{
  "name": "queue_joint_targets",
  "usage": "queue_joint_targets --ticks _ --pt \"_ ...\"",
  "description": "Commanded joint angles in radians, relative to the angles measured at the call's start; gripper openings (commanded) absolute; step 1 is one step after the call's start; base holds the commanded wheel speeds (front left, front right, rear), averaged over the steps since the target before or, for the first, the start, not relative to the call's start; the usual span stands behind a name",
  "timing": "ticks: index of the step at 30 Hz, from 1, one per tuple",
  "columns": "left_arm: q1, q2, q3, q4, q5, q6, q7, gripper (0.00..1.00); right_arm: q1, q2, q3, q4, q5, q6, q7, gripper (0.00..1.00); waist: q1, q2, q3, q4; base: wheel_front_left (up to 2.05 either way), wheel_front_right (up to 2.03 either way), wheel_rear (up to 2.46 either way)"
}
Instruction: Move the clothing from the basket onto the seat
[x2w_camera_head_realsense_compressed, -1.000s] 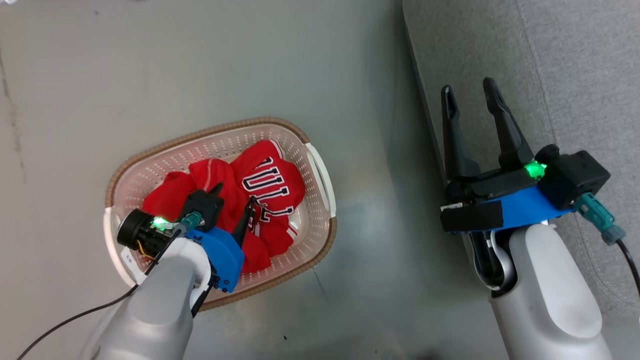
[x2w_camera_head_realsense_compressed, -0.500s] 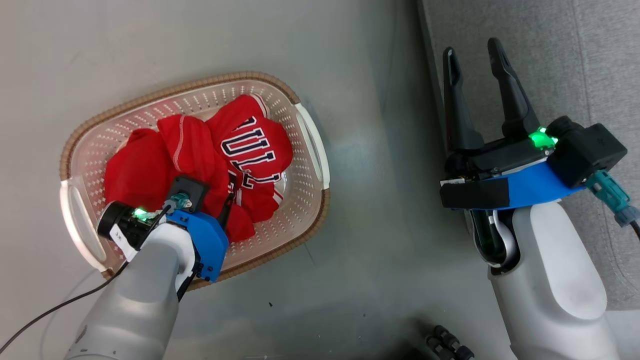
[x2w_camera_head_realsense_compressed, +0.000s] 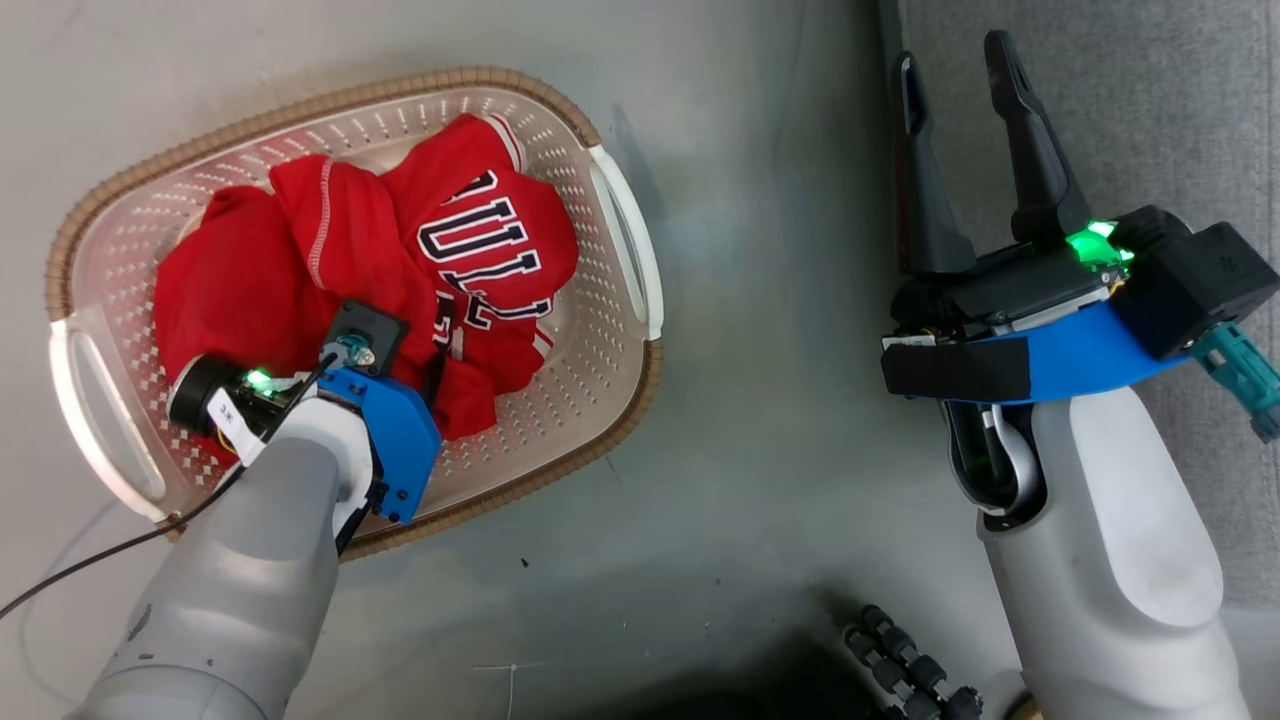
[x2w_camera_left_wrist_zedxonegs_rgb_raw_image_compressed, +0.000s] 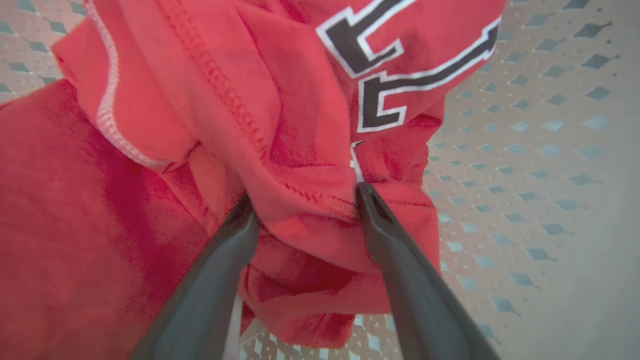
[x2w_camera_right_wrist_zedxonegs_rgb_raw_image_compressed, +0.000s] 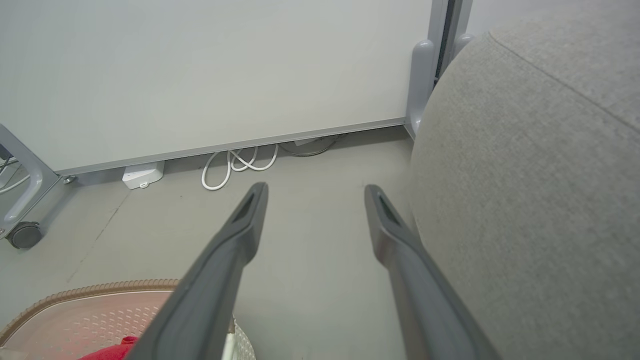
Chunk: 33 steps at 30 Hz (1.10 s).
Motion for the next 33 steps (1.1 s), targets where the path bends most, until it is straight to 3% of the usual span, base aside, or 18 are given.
queue_joint_targets --ticks 1,12,13,14,15,33 --pt "-0.015 0.009 -0.005 0.002 0.002 -0.004 0.004 1.0 -0.024 -0.002 0.001 -0.007 0.009 0.0 0.0 1.0 -0.0001 0.0 0.012 -0.003 0.0 0.0 0.0" --pt "-0.07 -0.008 -0.018 0.006 -0.014 -0.004 0.01 1.0 -0.027 -0.002 0.0 -0.029 0.01 0.0 0.0 1.0 -0.0001 0.0 0.064 -0.005 0.0 0.0 0.0" --pt "-0.07 -0.011 -0.024 0.006 -0.015 -0.004 0.016 0.87 -0.026 -0.002 0.0 -0.03 0.009 0.0 0.0 1.0 -0.0001 0.0 0.066 -0.005 0.0 0.0 0.0" --pt "-0.072 -0.013 -0.029 0.007 -0.017 -0.004 0.02 0.07 -0.025 -0.002 0.0 -0.031 0.009 0.0 0.0 1.0 -0.0001 0.0 0.068 -0.004 0.0 0.0 0.0" --pt "-0.075 -0.014 -0.033 0.007 -0.02 -0.004 0.019 0.0 -0.023 -0.002 -0.001 -0.031 0.009 0.0 0.0 1.0 -0.0001 0.0 0.069 -0.004 0.0 0.0 0.0" --pt "-0.045 -0.055 -0.125 -0.025 -0.119 -0.004 -0.046 0.0 -0.006 -0.002 -0.015 0.002 -0.013 0.0 0.0 1.0 -0.0001 0.0 -0.002 0.048 0.0 0.0 0.0"
